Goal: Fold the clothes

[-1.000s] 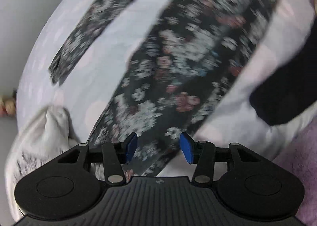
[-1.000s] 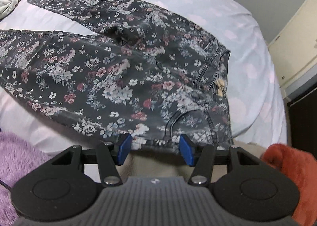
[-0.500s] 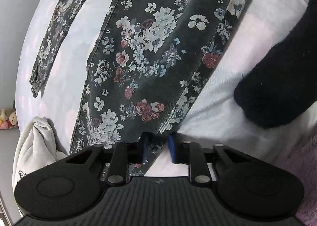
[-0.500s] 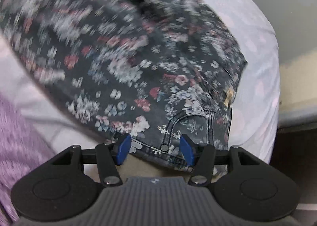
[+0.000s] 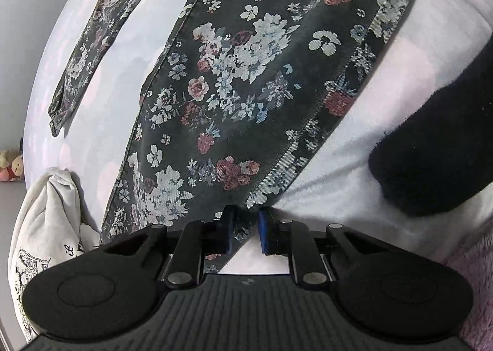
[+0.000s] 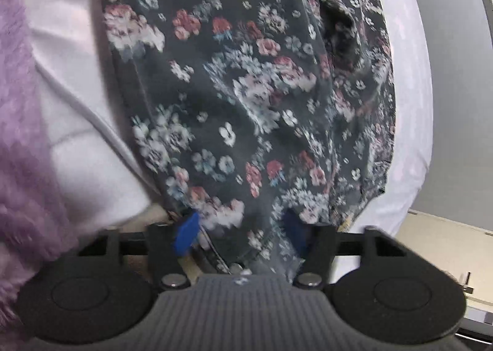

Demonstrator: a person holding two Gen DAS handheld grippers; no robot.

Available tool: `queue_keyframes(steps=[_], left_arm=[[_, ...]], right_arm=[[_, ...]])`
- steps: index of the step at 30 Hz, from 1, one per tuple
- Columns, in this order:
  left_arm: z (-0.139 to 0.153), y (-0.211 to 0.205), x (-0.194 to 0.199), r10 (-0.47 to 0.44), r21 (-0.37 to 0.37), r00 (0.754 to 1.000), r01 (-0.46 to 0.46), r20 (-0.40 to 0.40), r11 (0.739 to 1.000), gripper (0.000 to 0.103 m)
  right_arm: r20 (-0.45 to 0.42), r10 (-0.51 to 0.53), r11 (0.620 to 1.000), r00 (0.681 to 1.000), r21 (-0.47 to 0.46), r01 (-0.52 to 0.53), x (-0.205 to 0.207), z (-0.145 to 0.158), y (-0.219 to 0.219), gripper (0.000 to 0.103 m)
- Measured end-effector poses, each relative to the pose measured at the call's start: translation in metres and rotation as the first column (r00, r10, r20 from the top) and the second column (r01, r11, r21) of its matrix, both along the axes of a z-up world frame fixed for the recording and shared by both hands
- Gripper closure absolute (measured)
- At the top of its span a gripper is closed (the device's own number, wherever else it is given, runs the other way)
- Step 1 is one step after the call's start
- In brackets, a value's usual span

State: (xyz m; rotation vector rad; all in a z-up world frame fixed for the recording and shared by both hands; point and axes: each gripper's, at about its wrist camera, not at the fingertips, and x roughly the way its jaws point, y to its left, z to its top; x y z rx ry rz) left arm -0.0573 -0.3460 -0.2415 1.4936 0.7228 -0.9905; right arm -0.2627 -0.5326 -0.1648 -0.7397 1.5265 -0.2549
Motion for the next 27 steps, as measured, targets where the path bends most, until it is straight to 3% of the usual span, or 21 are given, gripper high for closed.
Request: queue_keyframes(steps=[2,3,14,18,22,25,27], left_arm=[[0.001,0.002,0.001,0.008,-0.011,1.000,-0.008,-0.005,1.000,0.089],[0.002,0.002,0.002,0.017,-0.018,1.000,-0.017,-0.010,1.000,0.089],[0.031,0.014,0.024,0.042,-0.147,0.993,-0.058,-0.114,0.987,0.097],[0.037,0.019,0.023,-0.057,-0.135,0.990,0.040,-0.127,0.990,0.097],[0.041,0.034,0.018,-0.216,-0.128,0.972,0.204,-0.092,0.971,0.089],[0.042,0.043,0.020,-0.292,-0.093,0.955,0.287,-0.050,0.953,0.075],[0.040,0.048,0.025,-0.328,-0.055,0.944,0.327,-0.019,0.943,0.074]], right_arm=[[0.029,-0.018,1.000,0.999,-0.012,0.018,0.005,0.003,0.001,0.100],[0.044,-0.022,0.999,0.999,-0.022,0.023,0.007,0.004,0.001,0.102],[0.149,-0.087,0.994,0.985,-0.055,0.096,-0.006,0.024,-0.011,0.103],[0.207,-0.108,0.990,0.972,-0.063,0.123,-0.019,0.034,-0.014,0.103],[0.249,-0.114,0.989,0.962,-0.059,0.133,-0.034,0.038,-0.013,0.103],[0.260,-0.073,0.995,0.963,-0.045,0.088,-0.044,0.038,-0.005,0.090],[0.268,-0.045,0.998,0.962,-0.031,0.055,-0.050,0.038,0.001,0.071]])
